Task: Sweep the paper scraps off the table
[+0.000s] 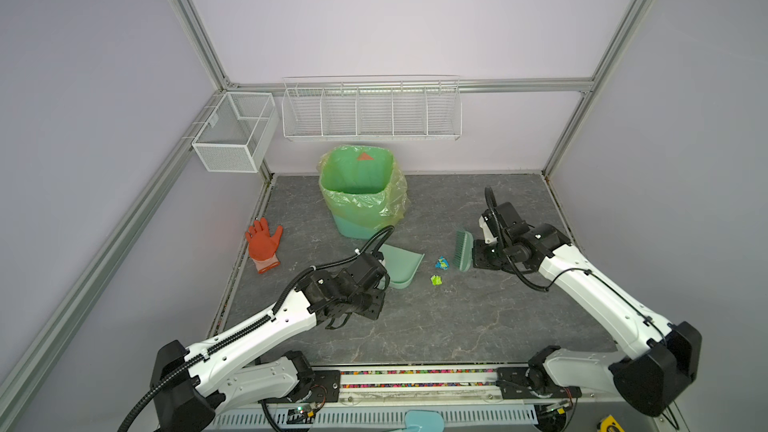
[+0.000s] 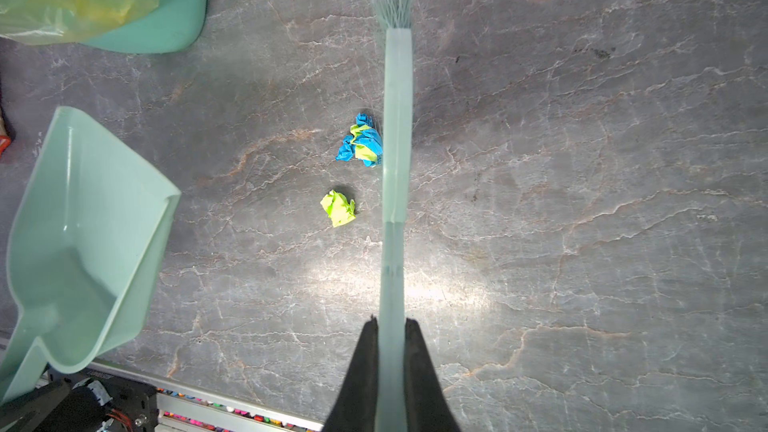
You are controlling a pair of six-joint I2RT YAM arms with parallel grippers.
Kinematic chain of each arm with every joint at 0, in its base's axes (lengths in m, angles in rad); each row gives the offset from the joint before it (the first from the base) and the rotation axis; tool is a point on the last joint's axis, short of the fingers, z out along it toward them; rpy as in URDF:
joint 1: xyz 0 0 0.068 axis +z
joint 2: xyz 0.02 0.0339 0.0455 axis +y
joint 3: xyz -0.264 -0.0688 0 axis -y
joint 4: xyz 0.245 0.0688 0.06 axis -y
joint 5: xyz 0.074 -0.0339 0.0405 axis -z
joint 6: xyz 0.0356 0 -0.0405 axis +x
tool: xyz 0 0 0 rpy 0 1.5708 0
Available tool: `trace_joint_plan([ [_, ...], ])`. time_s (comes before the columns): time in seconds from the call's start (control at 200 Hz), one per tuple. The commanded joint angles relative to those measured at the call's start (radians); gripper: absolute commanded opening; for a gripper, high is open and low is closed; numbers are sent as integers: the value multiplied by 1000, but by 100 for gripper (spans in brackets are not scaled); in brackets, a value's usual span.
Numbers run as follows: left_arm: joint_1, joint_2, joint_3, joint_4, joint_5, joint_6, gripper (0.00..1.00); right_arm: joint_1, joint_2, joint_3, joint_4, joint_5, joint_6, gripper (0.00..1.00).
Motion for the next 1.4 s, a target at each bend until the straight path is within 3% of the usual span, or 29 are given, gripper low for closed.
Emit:
trace_joint_plan([
  [0.0,-9,24,12,-4,6,-23,0,-2,23,42,-15,41,-43,7],
  [0.215,-28,42,-33,57,100,-115,0,-5,115,102,-15,66,-80,7],
  [0.455,-63,59,-25,10,72,-129,0,-5,182,136,5,57,-96,7],
  [0.635,-68,85,-43,40,112,-129,0,-6,210,154,-1,56,-96,7],
  [0.905,-133,115,-2,-44,7,-84,0,-5,282,259,-34,79,-128,7],
  [1.395,-177,168,7,-7,38,-69,0,-6,420,373,-94,84,-153,7],
])
